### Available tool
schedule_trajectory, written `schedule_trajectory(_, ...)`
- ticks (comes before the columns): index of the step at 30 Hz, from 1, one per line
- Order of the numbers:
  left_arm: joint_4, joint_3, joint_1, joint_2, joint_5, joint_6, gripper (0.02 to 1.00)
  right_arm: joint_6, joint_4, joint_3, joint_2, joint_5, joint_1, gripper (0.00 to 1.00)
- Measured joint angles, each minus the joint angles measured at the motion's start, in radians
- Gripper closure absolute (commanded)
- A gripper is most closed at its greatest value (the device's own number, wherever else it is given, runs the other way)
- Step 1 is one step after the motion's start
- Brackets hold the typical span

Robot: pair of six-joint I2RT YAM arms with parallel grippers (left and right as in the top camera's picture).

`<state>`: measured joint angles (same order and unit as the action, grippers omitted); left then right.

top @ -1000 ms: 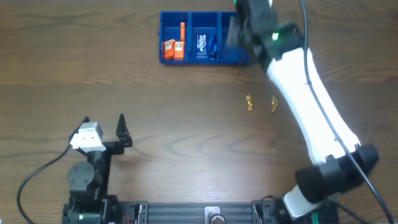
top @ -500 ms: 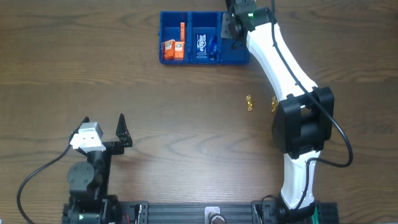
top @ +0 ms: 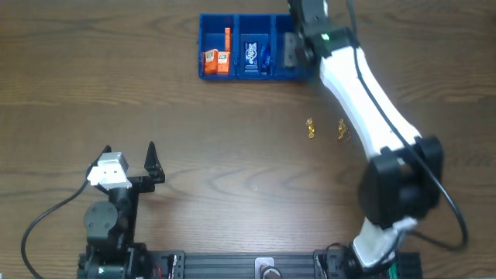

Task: Sort Candies Into Trays

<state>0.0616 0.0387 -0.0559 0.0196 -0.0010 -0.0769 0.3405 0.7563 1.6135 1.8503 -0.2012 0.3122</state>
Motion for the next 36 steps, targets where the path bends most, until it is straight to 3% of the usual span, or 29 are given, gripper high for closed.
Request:
schedule_trajectory(4,0.000,0.000,0.000,0.000,0.000,0.000,0.020,0.026,-0.043,-0.262,-0.180,0.010,0.000,0.408)
schedule_trajectory(12,0.000,0.000,0.000,0.000,0.000,0.000,0.020,0.064,-0.161,-0.569,-0.150,0.081,0.000,0.450)
schedule_trajectory(25,0.000,0.000,0.000,0.000,0.000,0.000,0.020,0.073,-0.220,-0.590,-0.054,0.094,-0.027,0.472)
schedule_trajectory(36,0.000,0.000,0.000,0.000,0.000,0.000,0.020,0.074,-0.227,-0.590,-0.033,0.095,-0.028,0.560)
